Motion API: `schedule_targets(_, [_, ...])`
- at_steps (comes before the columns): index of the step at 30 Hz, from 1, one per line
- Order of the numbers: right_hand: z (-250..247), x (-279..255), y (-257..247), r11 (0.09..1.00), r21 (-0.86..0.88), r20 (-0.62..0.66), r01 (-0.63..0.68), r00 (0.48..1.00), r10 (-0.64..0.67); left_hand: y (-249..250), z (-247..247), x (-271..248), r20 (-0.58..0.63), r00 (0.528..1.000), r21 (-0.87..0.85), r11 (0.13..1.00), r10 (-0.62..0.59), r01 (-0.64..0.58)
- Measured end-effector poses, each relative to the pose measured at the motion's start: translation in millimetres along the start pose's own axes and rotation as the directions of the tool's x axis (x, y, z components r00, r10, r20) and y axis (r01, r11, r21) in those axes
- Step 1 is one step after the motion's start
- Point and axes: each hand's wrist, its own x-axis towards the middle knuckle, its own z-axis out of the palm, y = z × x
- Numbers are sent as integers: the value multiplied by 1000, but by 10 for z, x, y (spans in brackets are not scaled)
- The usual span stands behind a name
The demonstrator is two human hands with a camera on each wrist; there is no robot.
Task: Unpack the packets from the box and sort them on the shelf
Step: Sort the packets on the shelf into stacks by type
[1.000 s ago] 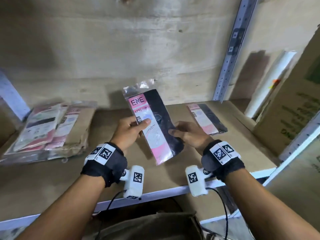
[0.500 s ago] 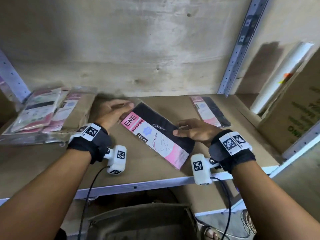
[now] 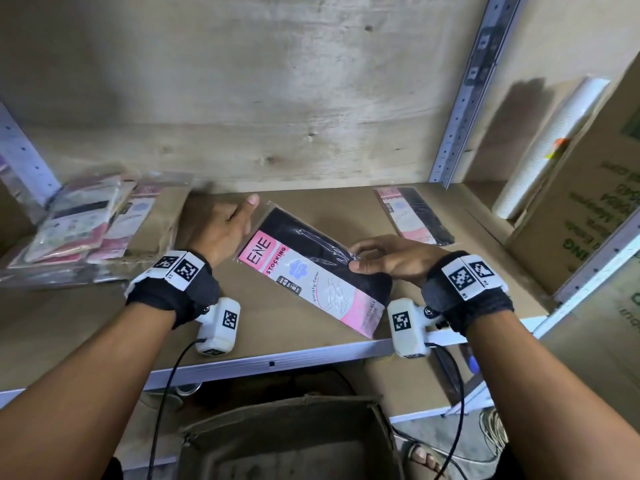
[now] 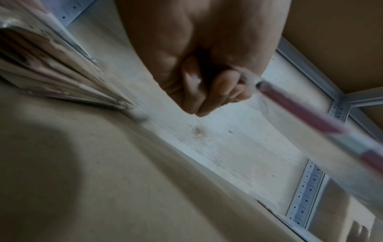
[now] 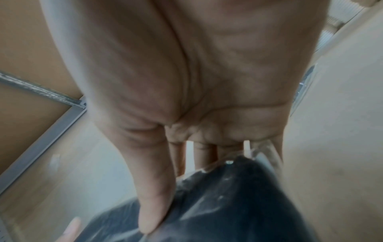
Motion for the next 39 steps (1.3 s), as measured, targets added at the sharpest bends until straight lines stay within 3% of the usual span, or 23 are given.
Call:
schedule_targets(6, [-43, -4, 2, 999, -40, 12, 22, 1000, -22, 16, 9, -1, 61, 994, -126, 987, -93, 100])
schedule_targets(13, [-34, -26, -72, 998, -23, 10, 52, 999, -51, 75, 25, 8, 132, 969, -422, 873, -208, 245])
schedule_targets(18, [-11, -78, -114, 999, 14, 13, 41, 999, -41, 80, -23, -23, 106, 965, -317, 912, -240, 261])
schedule_targets(20, [-1, -92, -123, 999, 12, 6, 30, 1000, -30, 74, -48, -31, 97, 960, -357, 891, -261, 278])
schedule_targets(24, [17, -74, -112, 991, 132, -89, 32, 996, -20, 102, -109, -71, 197, 925, -476, 793, -325, 380])
schedule_targets(28, [44, -39, -102, 955, 282, -241, 87, 970, -17, 136, -102, -184, 338, 874, -344, 818, -350, 461])
schedule_targets(34, [138, 55, -102, 911, 394, -346, 123, 938, 23, 345, 126, -431, 533, 813, -349, 816, -232, 461])
schedule_targets(39, [159, 149, -100, 884, 455, -333, 107, 941, 58, 458, 315, -468, 597, 785, -337, 836, -166, 433])
